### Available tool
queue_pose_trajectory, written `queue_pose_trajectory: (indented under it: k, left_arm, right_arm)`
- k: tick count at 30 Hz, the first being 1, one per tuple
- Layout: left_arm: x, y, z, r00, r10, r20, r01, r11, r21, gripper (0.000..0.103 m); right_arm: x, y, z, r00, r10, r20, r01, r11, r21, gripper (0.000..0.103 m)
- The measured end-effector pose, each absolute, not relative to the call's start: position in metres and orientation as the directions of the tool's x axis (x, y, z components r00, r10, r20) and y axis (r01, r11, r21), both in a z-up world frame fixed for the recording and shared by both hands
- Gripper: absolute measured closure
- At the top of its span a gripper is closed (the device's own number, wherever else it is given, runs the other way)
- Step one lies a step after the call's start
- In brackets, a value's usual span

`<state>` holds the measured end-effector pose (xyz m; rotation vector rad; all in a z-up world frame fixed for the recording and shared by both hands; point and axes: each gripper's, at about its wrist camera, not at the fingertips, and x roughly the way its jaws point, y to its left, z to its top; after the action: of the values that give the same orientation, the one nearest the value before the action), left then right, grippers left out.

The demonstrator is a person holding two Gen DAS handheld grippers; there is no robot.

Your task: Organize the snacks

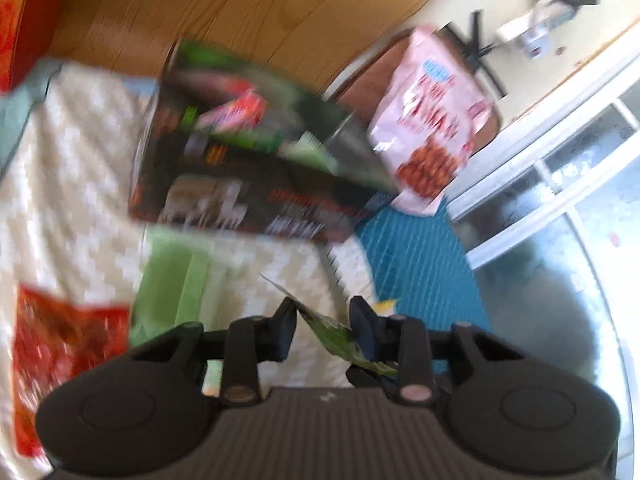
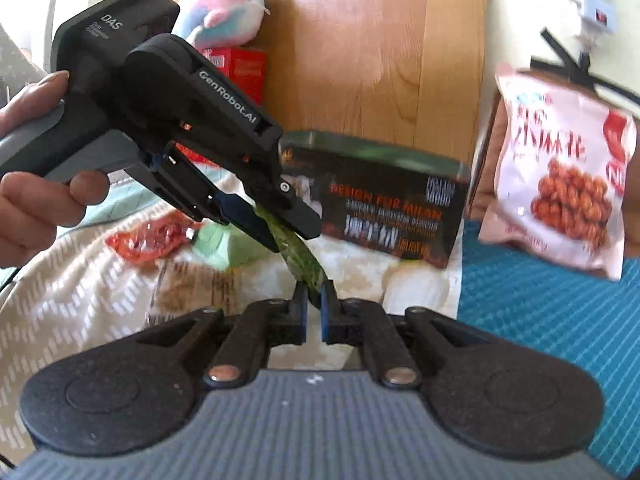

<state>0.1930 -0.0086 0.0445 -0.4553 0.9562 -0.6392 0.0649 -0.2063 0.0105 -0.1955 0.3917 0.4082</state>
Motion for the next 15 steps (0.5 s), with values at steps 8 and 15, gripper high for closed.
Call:
queue_pose_trajectory:
  k: [8,15]
  left_arm:
    - [0.237,-0.024,0.102,0.542,-0.658,-0.523,0.401,0.749,-0.527,0.073]
    - [0.267,-0.015,0.089,0.63,-0.537,-0.561,0.304,0.835,-0.458,0.053]
  right_arm:
    - [0.115,-0.204,0.045,0.927,0.273,-0.258,-0.338,0.907,-0.253,0.094]
    - [0.164,-0.213,0.047,0.927,0.243,-0.285,-0.295,0.943,-0.155,0.074]
